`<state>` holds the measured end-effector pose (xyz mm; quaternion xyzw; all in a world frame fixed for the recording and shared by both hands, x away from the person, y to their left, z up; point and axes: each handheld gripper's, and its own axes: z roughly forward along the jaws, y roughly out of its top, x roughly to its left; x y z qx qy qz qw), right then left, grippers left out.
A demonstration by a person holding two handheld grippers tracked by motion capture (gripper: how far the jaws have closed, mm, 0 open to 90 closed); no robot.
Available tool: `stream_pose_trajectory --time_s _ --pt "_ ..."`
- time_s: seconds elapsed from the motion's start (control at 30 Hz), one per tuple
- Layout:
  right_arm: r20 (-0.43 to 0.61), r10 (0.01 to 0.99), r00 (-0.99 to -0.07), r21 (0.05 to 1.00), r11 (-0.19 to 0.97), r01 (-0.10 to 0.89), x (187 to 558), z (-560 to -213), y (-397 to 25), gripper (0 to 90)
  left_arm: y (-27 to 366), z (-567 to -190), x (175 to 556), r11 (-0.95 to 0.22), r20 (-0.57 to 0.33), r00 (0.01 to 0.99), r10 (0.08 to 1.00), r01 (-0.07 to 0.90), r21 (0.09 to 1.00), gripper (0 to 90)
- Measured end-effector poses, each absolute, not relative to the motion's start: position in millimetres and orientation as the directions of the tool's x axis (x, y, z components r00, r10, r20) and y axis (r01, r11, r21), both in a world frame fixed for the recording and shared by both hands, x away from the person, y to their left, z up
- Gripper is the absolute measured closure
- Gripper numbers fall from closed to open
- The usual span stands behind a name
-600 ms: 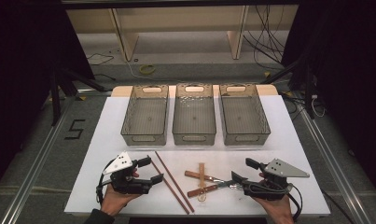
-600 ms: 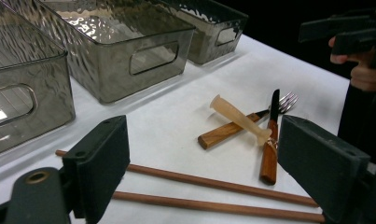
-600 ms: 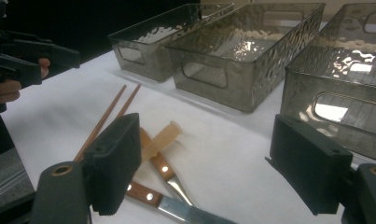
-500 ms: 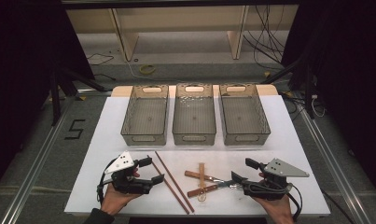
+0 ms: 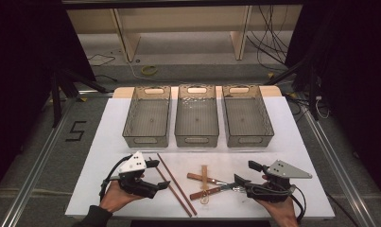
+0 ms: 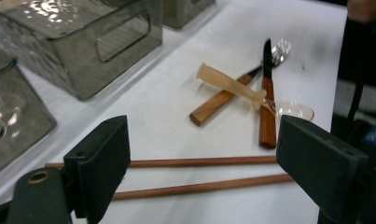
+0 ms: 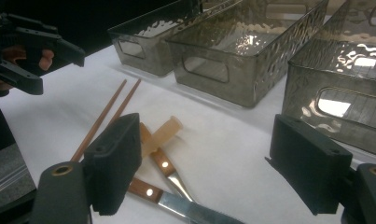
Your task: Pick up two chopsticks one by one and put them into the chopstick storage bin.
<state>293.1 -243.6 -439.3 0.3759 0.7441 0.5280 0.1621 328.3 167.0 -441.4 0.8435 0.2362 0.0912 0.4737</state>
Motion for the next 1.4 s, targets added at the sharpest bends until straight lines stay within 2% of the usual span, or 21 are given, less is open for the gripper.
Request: stream_pose_trajectory --time_s 0.07,0.2,0.23,0.5,0.7,1.4 --pt "0.155 0.728 -0.668 0.906 0.164 0.389 293.3 -439.5 -243.6 25.9 159.4 -435.3 331.5 -0.526 -0.011 0.903 0.429 0.259 0.81 17.1" --pt "0.161 0.725 -0.669 0.902 0.167 0.398 293.6 -440.3 -242.7 26.0 153.2 -431.6 335.3 -0.596 0.016 0.931 0.365 0.221 0.772 17.4" --pt "0.158 0.725 -0.671 0.902 0.172 0.397 293.8 -440.6 -241.9 26.0 148.8 -431.9 337.3 -0.644 0.041 0.943 0.33 0.194 0.74 17.6" --pt "0.167 0.716 -0.678 0.895 0.178 0.408 293.8 -440.8 -241.4 26.1 133.2 -441.1 344.0 -0.779 0.059 0.98 0.192 0.115 0.616 20.5" --pt "0.162 0.711 -0.685 0.895 0.186 0.405 294.7 -441.7 -240.8 26.2 128.2 -442.6 350.8 -0.829 0.075 0.99 0.117 0.056 0.557 25.4" --pt "0.174 0.7 -0.693 0.887 0.194 0.419 296.1 -443.0 -239.4 26.3 115.3 -457.5 360.4 -0.908 0.1 0.995 -0.026 -0.066 0.413 35.8"
